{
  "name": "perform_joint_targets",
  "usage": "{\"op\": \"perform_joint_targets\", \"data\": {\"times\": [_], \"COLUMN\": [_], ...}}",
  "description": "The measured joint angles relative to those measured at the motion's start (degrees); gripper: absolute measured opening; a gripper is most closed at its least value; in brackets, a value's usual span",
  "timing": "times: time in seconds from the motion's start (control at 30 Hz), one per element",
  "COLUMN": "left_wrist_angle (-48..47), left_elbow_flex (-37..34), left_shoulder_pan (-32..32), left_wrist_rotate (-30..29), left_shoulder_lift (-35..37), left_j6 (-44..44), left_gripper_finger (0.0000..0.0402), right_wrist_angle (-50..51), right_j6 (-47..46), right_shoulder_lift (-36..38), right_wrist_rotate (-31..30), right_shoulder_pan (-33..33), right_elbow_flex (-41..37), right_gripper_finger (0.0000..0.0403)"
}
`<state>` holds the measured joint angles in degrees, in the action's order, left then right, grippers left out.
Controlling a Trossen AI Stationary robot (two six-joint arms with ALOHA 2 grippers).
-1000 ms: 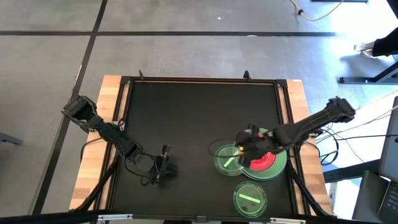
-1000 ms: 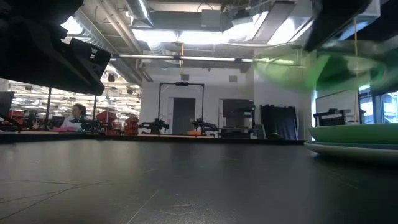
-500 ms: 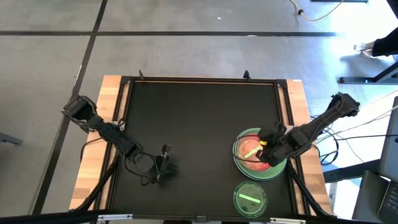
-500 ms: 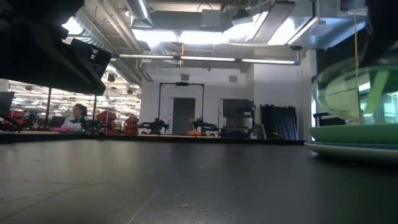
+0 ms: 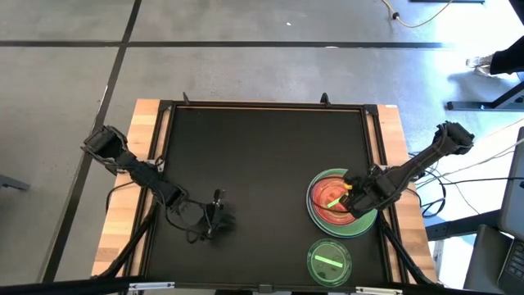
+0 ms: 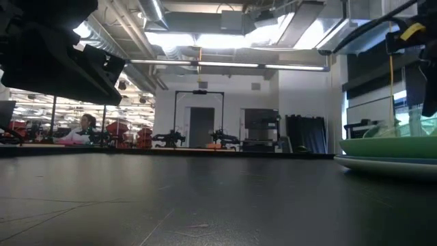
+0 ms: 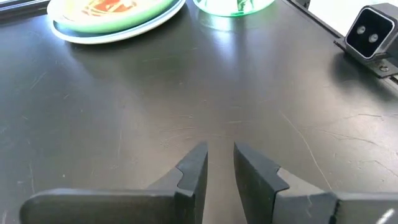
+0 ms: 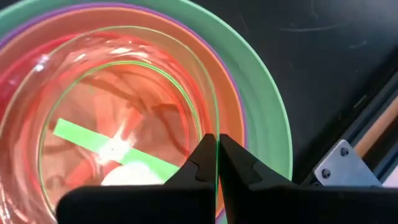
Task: Stack plastic plates
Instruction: Stack the left green plate on top of pink plate, then stack the green plate on top of green plate
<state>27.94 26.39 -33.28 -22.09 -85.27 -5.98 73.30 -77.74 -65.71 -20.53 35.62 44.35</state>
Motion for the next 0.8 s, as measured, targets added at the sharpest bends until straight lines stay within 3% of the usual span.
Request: {"op": "perform_joint_targets", "data": {"times": [0.17, 0.4, 0.6, 0.8], "left_wrist_angle": [0.0, 0.0, 0.0, 0.0], "left_elbow_flex": [0.0, 0.0, 0.0, 0.0], "left_shoulder_pan": [0.0, 0.0, 0.0, 0.0], "left_wrist_rotate": [0.02, 0.02, 0.04, 0.04], "left_shoulder_lift": [0.0, 0.0, 0.0, 0.0], "left_j6": [-0.15, -0.42, -1.17, -1.38], "left_gripper_finger": [0.0072, 0.0072, 0.0072, 0.0072], "right_wrist_angle": [-0.16, 0.27, -0.84, -17.53], "right_j6": [-1.92, 0.43, 4.24, 13.87], "right_shoulder_lift": [0.0, -0.04, -0.04, -0.16], "right_wrist_rotate": [0.23, 0.83, 0.09, -3.37], "right_shoulder_pan": [0.0, 0.0, 0.04, 0.04], "right_elbow_flex": [-0.92, -0.28, 6.13, 7.62], "right_gripper_finger": [0.0014, 0.0102, 0.0151, 0.0154]}}
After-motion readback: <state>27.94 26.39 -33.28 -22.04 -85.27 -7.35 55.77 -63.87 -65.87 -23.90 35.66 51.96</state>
